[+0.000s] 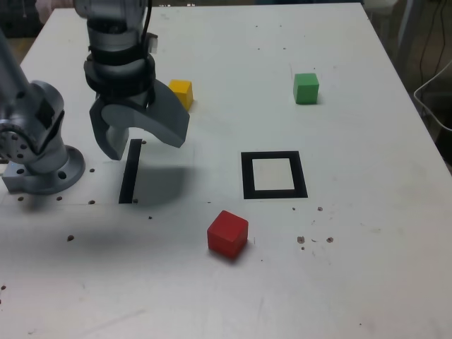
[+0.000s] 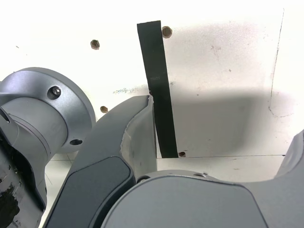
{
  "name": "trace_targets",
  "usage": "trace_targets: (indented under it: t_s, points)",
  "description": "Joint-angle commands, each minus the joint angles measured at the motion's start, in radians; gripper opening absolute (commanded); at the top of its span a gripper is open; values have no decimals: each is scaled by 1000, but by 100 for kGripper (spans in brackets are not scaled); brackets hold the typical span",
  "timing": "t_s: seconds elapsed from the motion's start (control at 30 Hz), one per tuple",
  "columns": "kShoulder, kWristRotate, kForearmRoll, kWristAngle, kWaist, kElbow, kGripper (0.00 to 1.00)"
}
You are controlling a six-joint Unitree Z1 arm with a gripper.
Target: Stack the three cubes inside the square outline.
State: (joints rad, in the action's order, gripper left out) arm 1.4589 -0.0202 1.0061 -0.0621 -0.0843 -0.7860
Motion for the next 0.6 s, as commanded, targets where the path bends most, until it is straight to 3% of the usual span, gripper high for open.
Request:
trace_targets:
  t_s: [0.0, 0.17, 0.4, 0.57]
  points:
    - [-9, 0, -1, -2, -2, 2, 99]
    - [-9, 3, 3, 0, -2, -1, 99]
    - [-15, 38, 52, 86, -2, -14, 99]
    - [-13, 37, 64, 94, -2, -32, 99]
